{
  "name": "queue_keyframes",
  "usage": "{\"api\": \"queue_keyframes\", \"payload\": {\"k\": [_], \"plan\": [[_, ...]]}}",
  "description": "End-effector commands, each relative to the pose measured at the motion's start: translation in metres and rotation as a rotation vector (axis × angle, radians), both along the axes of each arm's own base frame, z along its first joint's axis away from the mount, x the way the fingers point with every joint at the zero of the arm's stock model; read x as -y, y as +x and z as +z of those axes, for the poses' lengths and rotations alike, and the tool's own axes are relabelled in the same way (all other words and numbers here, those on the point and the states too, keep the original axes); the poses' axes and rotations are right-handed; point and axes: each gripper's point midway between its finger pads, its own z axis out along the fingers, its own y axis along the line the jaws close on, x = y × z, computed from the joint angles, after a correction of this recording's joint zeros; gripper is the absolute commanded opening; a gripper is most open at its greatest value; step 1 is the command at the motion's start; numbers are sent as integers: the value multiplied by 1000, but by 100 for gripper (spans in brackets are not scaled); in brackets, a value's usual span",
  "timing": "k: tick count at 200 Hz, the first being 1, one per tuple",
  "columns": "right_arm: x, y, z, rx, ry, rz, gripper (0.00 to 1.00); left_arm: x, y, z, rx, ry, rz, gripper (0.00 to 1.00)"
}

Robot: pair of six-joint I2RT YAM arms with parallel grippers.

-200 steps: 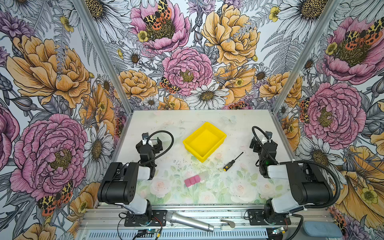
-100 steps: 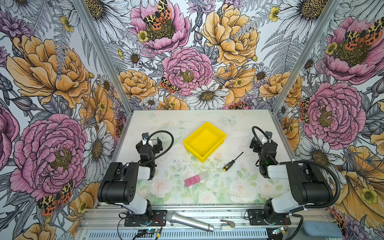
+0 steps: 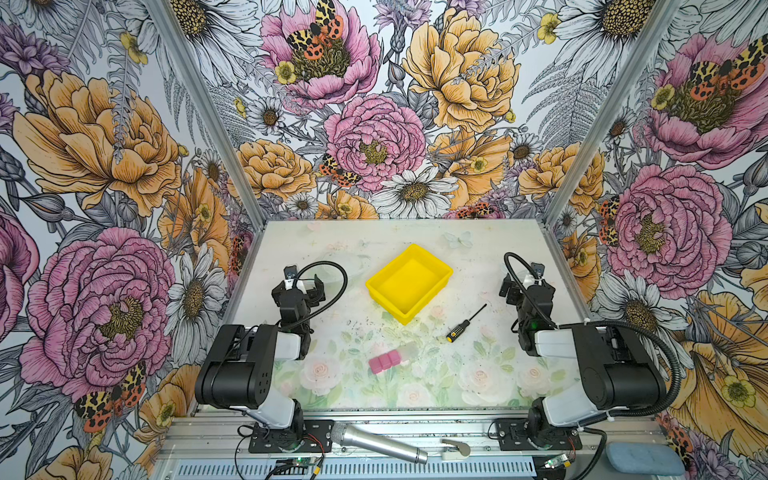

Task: Put the screwdriver in the bin
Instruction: Pick up the screwdriver from the center of the table.

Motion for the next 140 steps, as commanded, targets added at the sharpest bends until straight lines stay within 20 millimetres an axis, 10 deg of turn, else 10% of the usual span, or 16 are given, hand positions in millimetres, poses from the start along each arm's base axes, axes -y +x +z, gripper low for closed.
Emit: {"api": "queue_keyframes", "payload": {"k": [1, 140], "plan": [[0, -1, 3, 23, 1, -11, 100, -5, 3, 14, 49, 5, 30, 99], [0, -45, 30, -305, 278, -180, 99, 8, -36, 73, -100, -72, 67, 99]]}}
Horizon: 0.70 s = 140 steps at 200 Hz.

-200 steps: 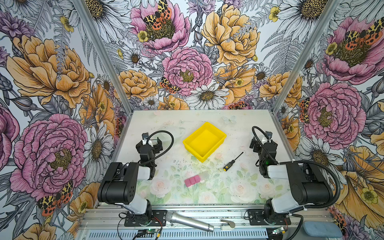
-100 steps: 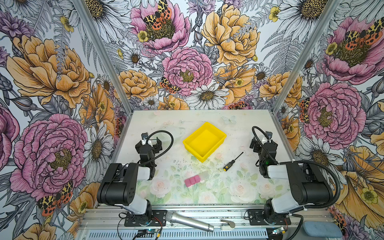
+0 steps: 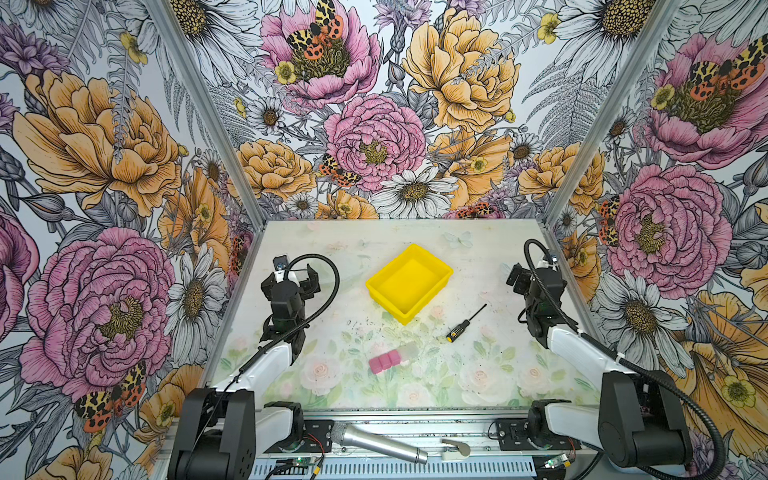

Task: Put the screwdriver in the bin
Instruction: Pick up the screwdriver from the center of the table.

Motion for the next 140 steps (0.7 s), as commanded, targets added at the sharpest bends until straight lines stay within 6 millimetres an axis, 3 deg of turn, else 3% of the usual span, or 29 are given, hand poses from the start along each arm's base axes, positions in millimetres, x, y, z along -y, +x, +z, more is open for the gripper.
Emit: {"api": "queue_keyframes", "payload": {"k": [1, 21, 41, 69, 109, 140], "plan": [[-8, -33, -30, -216, 159, -48, 99, 7, -12, -8, -132, -70, 16, 99], [-23, -47, -36, -281, 303, -61, 100, 20, -18, -8, -205, -152, 1, 99], [-36, -69, -53, -387, 431, -114, 99, 33, -27, -9, -259, -210, -26, 99], [-72, -88, -64, -481, 566, -113, 99, 44, -42, -5, -262, -252, -66, 99], [-126, -88, -66, -554, 661, -54, 99, 51, -54, 1, -289, -275, -111, 99], [-156, -84, -67, -593, 677, -17, 99, 79, -58, 9, -305, -352, -260, 99]]}}
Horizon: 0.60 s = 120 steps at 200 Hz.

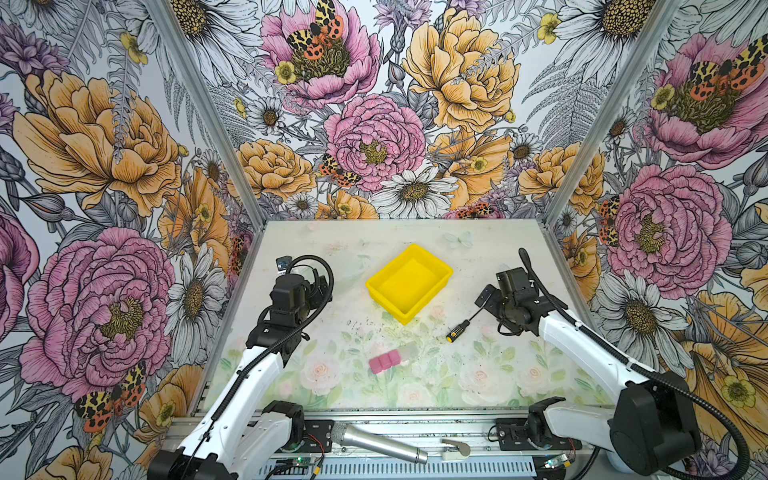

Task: Put the screwdriver in the bin
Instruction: Pick up the screwdriver from the center of the table.

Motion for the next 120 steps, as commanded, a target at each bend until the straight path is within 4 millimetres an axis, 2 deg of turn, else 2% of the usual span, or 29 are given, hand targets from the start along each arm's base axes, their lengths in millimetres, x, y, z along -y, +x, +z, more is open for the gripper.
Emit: {"api": "queue_keyframes", "payload": {"k": [1, 30, 60, 78, 120], "plan": [[-24, 0, 2, -41, 62, -20, 99, 27, -7, 10, -16, -104, -125, 99], [-47, -3, -8, -81, 67, 15, 99, 73, -18, 24, -16, -235, -346, 99], [-53, -13, -26, -133, 58, 6, 99, 122, -42, 30, -40, -294, -573, 99], [-55, -15, -32, -148, 57, 9, 99, 142, -57, 29, -48, -286, -657, 99], [-61, -16, -45, -167, 40, 24, 97, 173, -85, 30, -78, -314, -807, 99]]}}
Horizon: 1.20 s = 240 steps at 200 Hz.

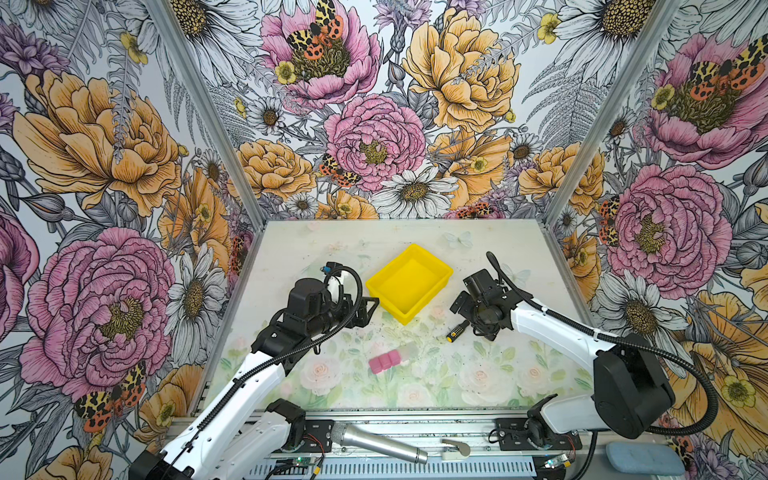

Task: Put the screwdriver in the bin
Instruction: Pick up the screwdriver from the center of the table.

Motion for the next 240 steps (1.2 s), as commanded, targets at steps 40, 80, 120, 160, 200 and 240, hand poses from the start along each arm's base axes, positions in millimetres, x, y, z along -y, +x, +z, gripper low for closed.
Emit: {"api": "queue_keyframes", "payload": {"k": [40, 80, 120, 160, 200, 240], "plan": [[-4, -3, -23, -31, -24, -12, 94, 51, -49, 8, -58, -81, -305, 99], [-6, -4, -38, -57, -36, -14, 92, 62, -58, -4, -84, -55, -354, 99], [-10, -3, -48, -68, -45, -9, 86, 62, -57, -15, -95, -23, -342, 99], [-10, -5, -58, -86, -57, -8, 74, 57, -55, -22, -89, -2, -318, 99], [-8, -8, -63, -102, -72, -7, 54, 54, -52, -26, -86, 16, -299, 99], [-2, -15, -67, -110, -89, -11, 41, 50, -48, -28, -68, 41, -271, 99]]}}
